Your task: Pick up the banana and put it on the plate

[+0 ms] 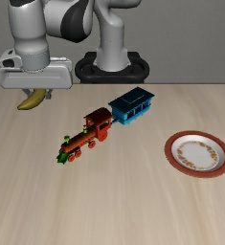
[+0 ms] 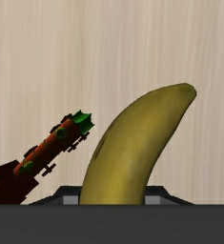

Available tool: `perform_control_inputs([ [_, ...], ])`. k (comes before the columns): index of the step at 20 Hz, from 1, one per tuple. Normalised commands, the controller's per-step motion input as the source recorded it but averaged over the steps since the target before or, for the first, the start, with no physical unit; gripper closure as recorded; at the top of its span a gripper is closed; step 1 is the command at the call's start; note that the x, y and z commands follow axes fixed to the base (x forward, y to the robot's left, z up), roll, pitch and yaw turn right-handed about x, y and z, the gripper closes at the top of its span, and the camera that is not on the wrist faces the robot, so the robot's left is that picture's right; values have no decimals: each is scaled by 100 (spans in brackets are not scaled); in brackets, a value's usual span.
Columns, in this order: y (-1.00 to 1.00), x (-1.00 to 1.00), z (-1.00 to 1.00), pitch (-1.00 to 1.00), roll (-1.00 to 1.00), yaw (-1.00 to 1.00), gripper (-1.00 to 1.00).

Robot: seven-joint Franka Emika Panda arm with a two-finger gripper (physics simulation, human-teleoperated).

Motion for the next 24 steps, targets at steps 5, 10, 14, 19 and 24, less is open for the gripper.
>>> perform_control_inputs([
  [5, 100, 0, 0, 0, 0, 0, 100],
  [10, 100, 0, 0, 0, 0, 0, 100],
  [14, 100, 0, 0, 0, 0, 0, 100],
  [19, 100, 0, 0, 0, 0, 0, 100],
  [24, 100, 0, 0, 0, 0, 0, 100],
])
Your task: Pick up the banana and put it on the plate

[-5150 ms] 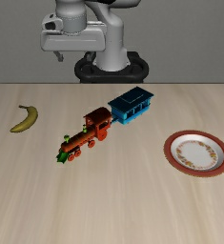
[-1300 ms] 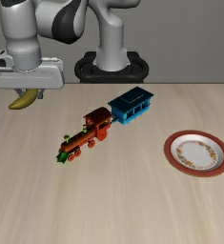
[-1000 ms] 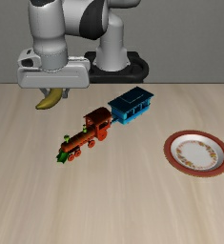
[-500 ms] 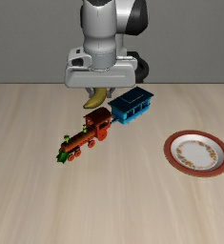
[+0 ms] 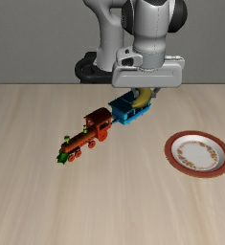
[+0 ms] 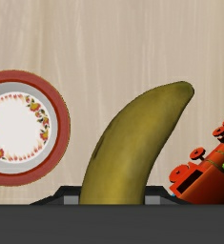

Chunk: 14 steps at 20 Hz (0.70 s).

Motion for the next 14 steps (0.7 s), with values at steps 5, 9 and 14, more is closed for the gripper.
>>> perform_control_inputs([
  [5, 100, 0, 0, 0, 0, 0, 100],
  [9, 100, 0, 0, 0, 0, 0, 100],
  [14, 100, 0, 0, 0, 0, 0, 100],
])
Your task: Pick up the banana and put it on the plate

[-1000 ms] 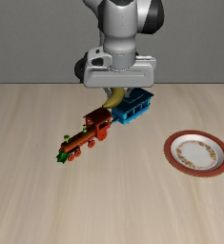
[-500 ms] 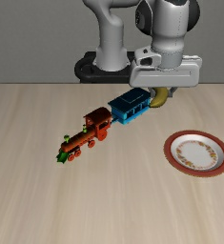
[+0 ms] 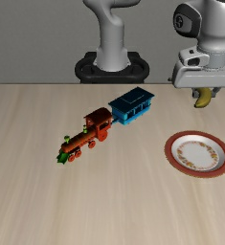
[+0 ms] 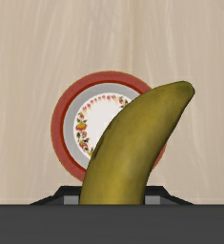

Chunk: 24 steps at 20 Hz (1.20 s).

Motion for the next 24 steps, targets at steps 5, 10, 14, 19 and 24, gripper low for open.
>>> perform_control_inputs([
  [5, 0, 100, 0, 0, 0, 0, 100],
  [10, 20, -20, -60, 0, 0, 0, 100],
  [14, 0, 0, -100, 0, 0, 0, 100],
  [19, 0, 0, -100, 0, 0, 0, 100],
  [24, 0, 0, -20, 0, 0, 0, -100],
])
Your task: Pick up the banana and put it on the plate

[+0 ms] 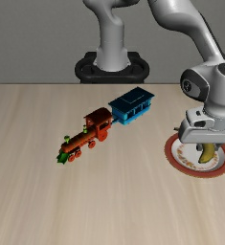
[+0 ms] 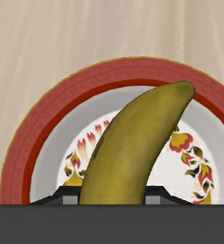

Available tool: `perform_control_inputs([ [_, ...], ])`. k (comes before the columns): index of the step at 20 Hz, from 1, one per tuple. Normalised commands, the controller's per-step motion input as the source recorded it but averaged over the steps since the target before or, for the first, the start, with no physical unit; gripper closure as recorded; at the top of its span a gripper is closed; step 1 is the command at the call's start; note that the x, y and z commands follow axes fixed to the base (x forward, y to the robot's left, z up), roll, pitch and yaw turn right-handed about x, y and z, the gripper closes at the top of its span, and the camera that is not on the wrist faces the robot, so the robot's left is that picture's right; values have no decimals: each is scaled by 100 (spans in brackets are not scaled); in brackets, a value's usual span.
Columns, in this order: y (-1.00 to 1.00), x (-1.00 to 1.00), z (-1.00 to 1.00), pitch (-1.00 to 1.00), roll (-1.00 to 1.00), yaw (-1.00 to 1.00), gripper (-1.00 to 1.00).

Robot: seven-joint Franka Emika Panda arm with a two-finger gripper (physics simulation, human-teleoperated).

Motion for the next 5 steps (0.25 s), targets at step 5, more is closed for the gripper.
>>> perform_control_inputs([
  [5, 0, 0, 0, 0, 0, 0, -100],
])
